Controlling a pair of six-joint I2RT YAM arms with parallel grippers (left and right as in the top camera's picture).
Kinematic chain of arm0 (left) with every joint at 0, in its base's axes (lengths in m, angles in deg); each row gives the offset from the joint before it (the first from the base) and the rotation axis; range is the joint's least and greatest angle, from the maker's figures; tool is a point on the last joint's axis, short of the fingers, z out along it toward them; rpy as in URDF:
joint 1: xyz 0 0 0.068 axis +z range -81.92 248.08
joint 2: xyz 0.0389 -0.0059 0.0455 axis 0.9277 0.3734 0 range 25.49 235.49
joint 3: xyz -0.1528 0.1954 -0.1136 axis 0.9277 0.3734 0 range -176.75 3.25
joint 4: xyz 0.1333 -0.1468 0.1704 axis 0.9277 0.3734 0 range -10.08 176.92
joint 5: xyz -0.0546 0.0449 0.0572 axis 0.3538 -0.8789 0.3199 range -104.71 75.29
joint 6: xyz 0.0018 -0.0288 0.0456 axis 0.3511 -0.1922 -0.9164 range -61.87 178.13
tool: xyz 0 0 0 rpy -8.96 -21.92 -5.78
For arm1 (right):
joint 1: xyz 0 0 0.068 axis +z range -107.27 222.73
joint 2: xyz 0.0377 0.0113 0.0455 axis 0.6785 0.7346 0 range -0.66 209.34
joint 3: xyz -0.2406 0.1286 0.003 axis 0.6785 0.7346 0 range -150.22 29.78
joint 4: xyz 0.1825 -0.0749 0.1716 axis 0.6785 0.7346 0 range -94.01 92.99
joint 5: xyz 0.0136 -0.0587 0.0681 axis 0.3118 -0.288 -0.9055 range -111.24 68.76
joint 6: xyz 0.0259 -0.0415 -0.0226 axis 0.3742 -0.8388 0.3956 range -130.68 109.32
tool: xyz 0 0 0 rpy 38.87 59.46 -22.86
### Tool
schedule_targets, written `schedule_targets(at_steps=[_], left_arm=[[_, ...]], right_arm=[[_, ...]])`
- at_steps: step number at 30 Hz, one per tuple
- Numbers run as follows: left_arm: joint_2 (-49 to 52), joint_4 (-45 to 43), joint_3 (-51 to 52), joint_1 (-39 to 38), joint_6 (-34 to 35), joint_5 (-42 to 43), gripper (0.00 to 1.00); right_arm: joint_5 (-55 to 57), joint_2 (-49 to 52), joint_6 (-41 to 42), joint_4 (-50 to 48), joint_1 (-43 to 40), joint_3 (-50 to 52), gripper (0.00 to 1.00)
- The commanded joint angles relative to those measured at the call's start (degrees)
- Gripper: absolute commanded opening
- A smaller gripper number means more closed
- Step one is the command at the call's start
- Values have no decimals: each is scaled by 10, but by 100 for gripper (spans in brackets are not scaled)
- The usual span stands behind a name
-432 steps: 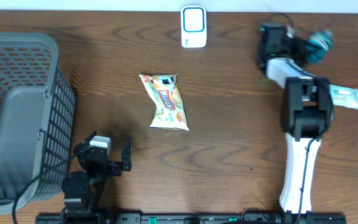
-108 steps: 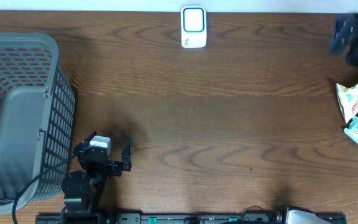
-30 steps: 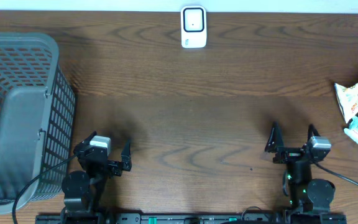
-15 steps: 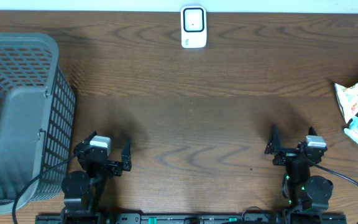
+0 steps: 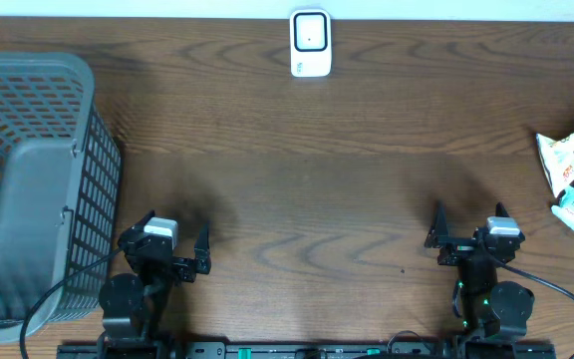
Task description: Scan the item barcode
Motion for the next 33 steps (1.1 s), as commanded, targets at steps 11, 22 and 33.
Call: schedule_targets(at_steps=[11, 22, 33], left_arm=[[-3, 11, 9, 3, -8, 3, 98], [-8, 12, 9, -1, -2, -83, 98], [-8, -126, 58, -1, -1, -73, 98]], right_arm=[[3, -4, -8, 2, -2, 1, 99], [3, -4, -8, 2, -2, 1, 99], [3, -4, -8, 2, -2, 1, 99]])
